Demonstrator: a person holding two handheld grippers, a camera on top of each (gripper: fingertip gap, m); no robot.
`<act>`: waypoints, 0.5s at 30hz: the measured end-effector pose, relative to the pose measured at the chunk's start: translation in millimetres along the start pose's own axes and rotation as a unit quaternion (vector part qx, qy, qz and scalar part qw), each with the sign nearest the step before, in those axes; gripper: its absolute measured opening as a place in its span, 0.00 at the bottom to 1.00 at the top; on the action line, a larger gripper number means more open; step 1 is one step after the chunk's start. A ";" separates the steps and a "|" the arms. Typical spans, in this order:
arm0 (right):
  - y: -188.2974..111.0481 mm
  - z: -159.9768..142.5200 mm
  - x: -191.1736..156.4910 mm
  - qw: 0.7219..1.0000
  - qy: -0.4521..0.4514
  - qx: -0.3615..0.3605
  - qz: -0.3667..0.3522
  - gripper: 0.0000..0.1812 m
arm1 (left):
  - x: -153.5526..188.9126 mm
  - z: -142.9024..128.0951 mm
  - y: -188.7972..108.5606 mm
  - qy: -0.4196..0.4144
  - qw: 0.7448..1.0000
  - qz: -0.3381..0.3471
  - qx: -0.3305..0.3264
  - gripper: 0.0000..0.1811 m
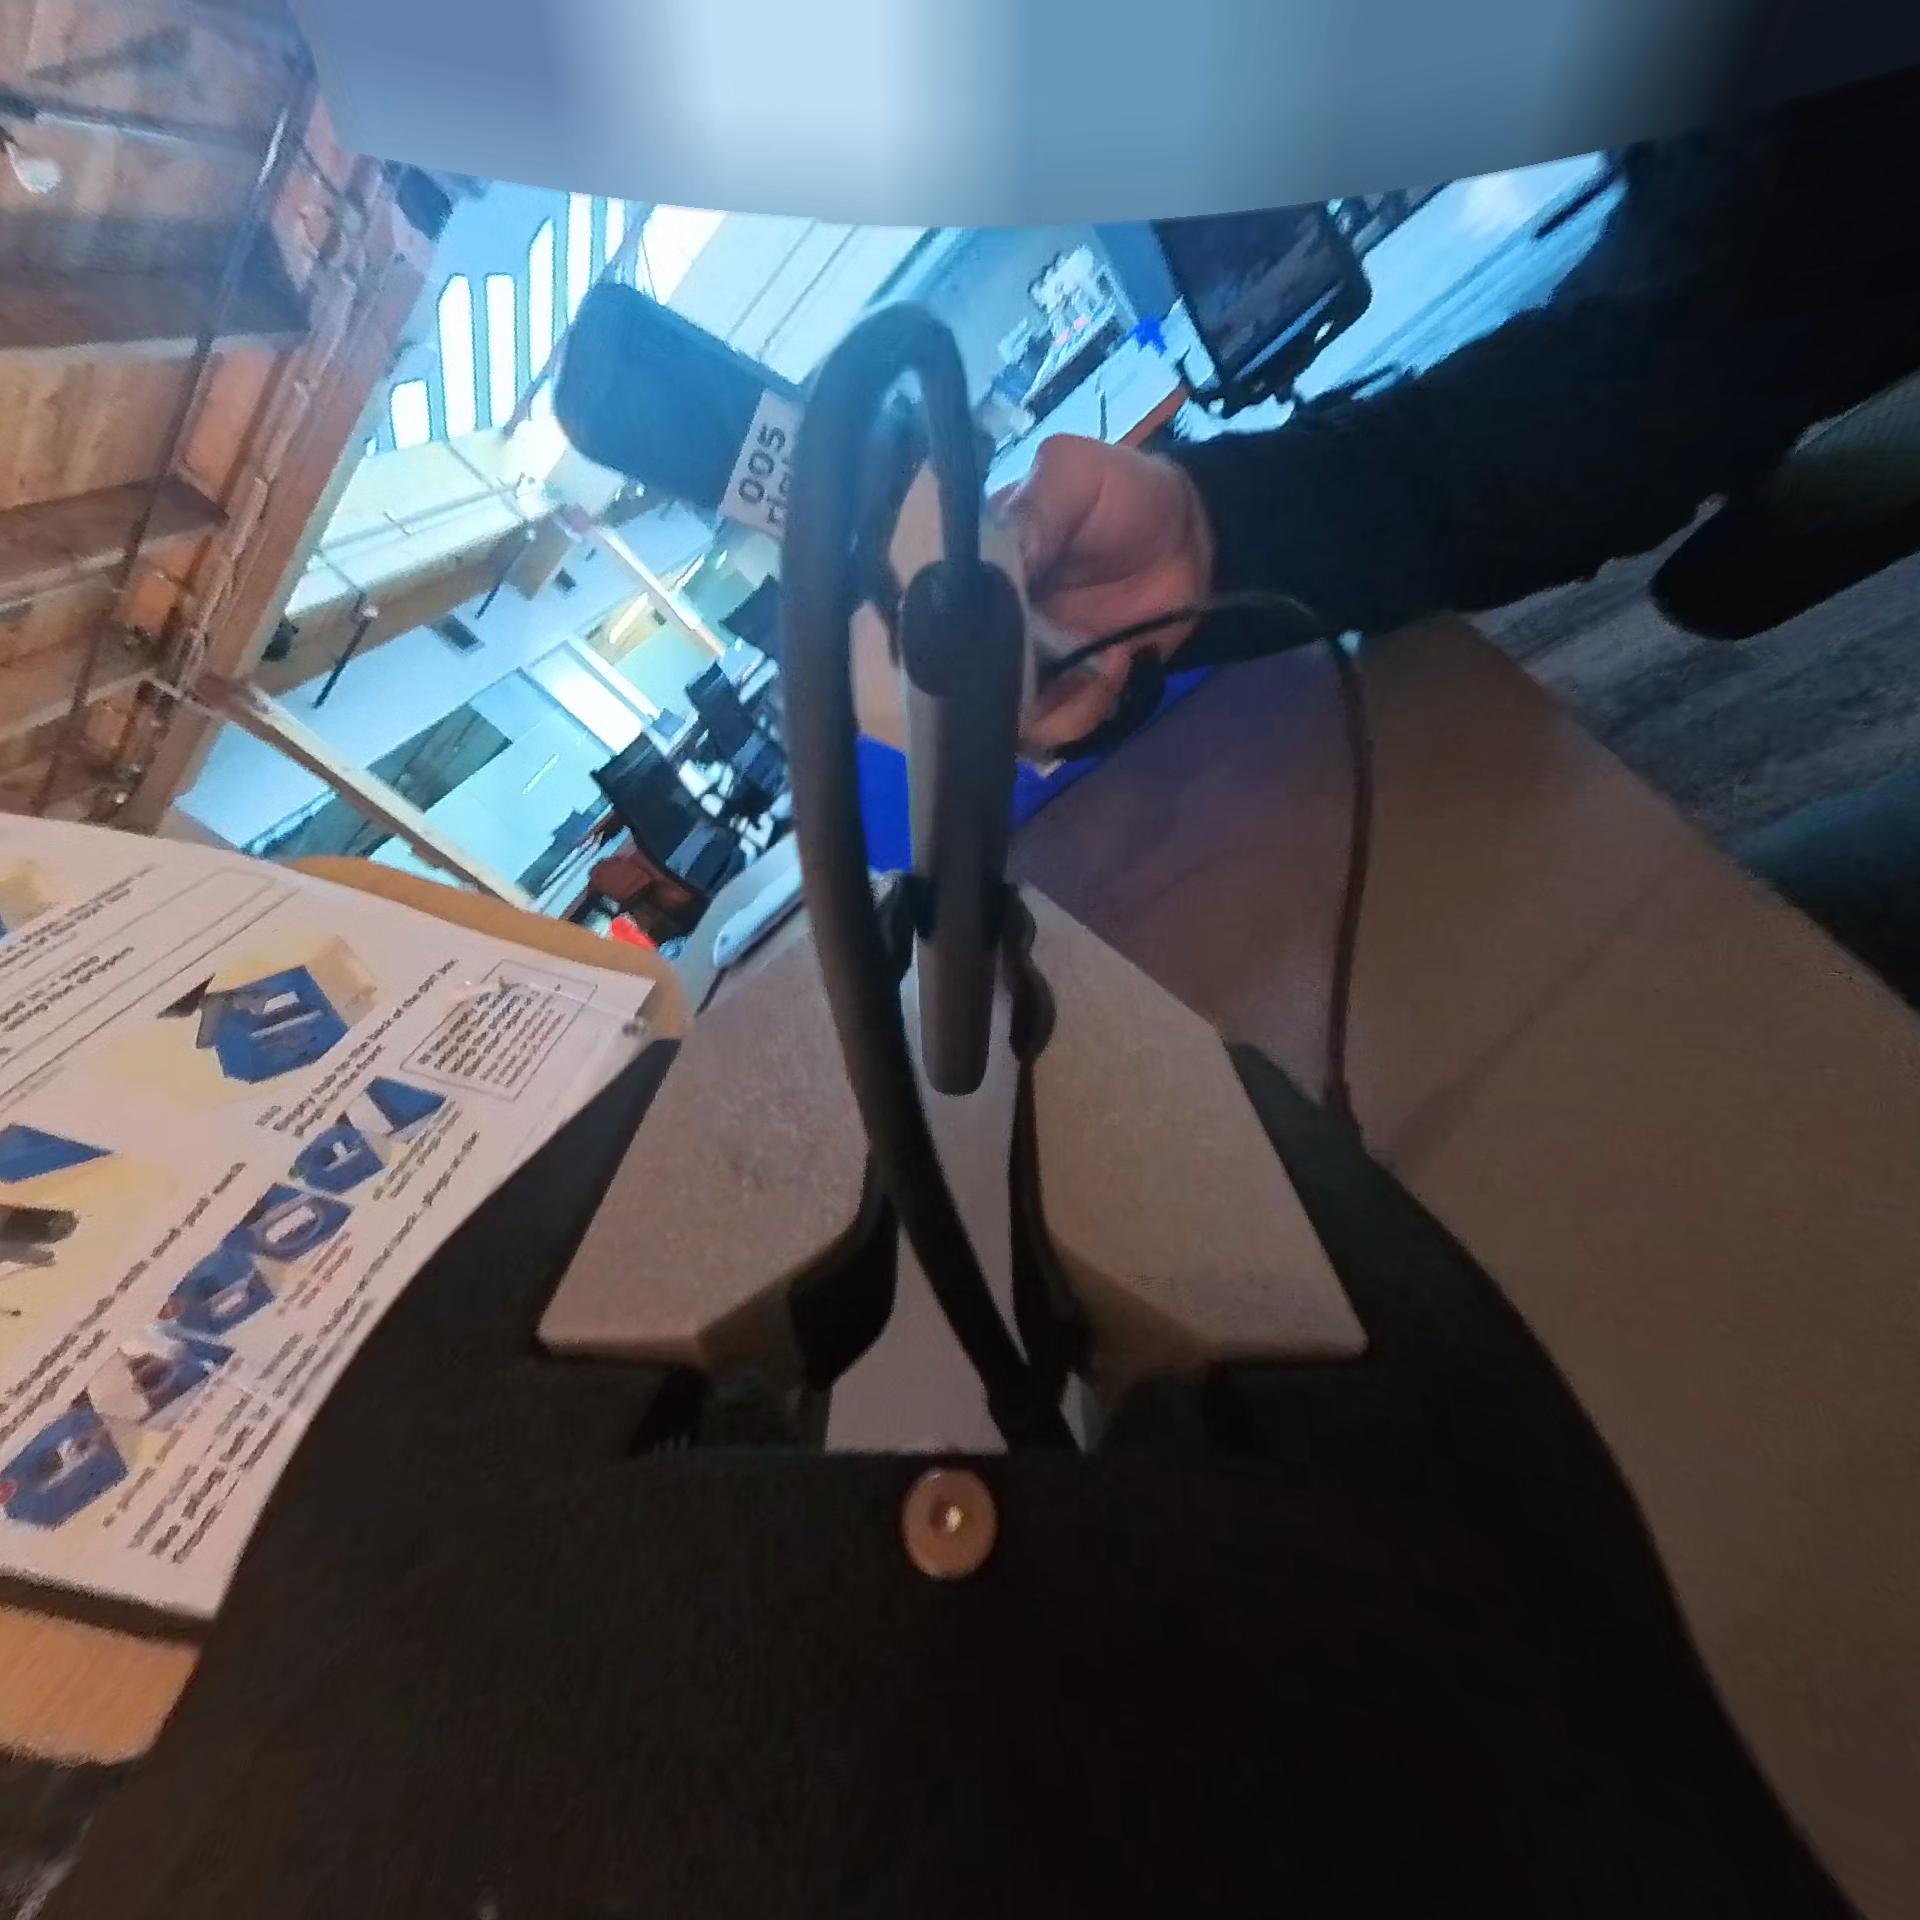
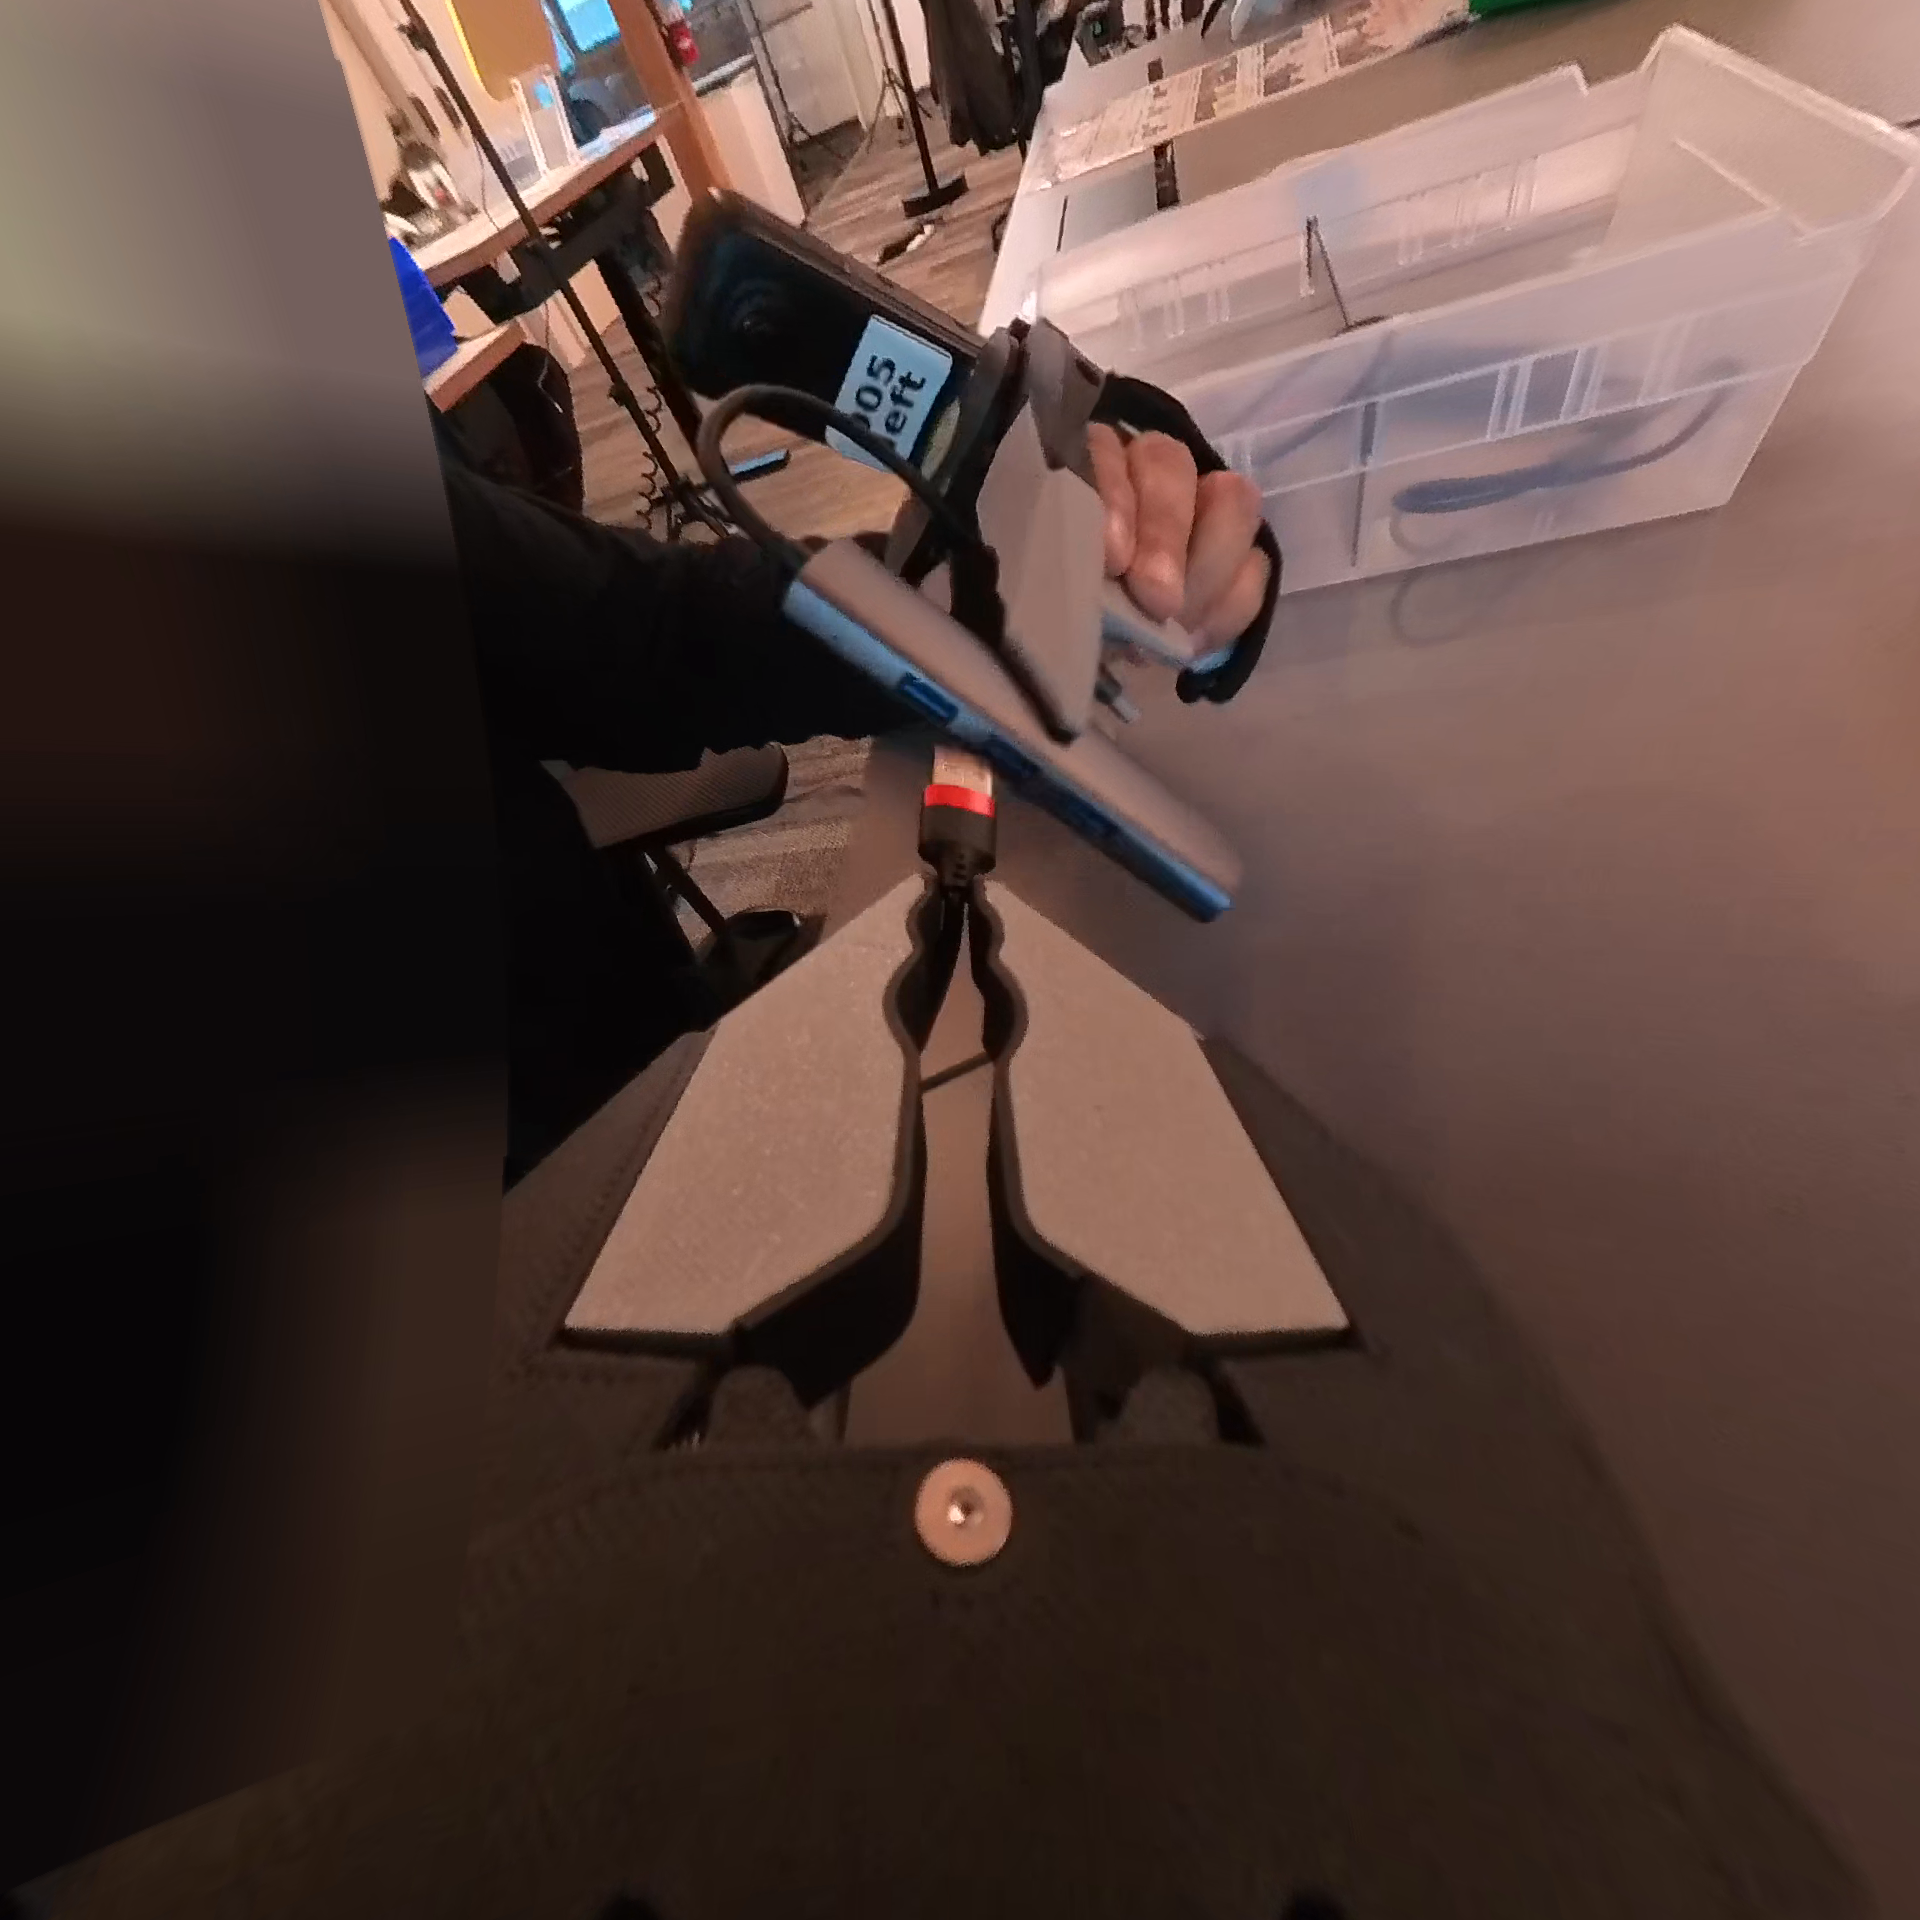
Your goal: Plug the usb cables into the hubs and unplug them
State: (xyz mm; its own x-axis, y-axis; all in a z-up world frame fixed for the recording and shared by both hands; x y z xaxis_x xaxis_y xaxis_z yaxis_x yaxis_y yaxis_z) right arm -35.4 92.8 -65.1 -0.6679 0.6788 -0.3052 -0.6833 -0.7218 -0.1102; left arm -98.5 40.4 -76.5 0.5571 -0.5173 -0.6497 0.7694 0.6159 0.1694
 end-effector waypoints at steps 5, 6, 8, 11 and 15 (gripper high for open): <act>0.2 -8.5 11.7 0.999 0.002 -0.021 -0.025 0.01 | 5.8 -34.5 -0.5 0.041 0.993 -0.011 -0.109 0.08; -0.4 -8.7 13.3 0.999 0.003 -0.021 -0.028 0.01 | 8.9 -35.6 0.9 0.047 0.992 -0.017 -0.112 0.08; -1.5 -9.6 14.7 0.999 0.004 -0.025 -0.030 0.01 | 12.5 -37.1 3.2 0.050 0.991 -0.024 -0.118 0.08; -0.9 -14.4 16.8 0.998 0.004 -0.041 -0.037 0.01 | 10.9 -38.6 2.3 0.067 0.989 -0.017 -0.131 0.08; 0.0 -16.5 17.6 0.998 0.002 -0.048 -0.040 0.00 | 6.7 -38.7 0.7 0.076 0.987 -0.003 -0.142 0.08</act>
State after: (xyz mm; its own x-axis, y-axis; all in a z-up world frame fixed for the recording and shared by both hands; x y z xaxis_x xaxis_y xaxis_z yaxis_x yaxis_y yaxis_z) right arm -42.3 102.5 -86.1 -0.6103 0.7348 -0.2958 -0.7035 -0.6745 -0.2240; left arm -106.4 60.4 -109.5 0.4836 -0.4392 -0.7571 0.6417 0.7662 -0.0346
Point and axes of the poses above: each gripper's, where its closed fingertips meet, y out along the fingers, z out of its top, x = y × z across the jaws, the point moved 3 cm from there along -y, back along the fingers, and after that the axes turned 13 degrees about x, right-handed, at the moved point
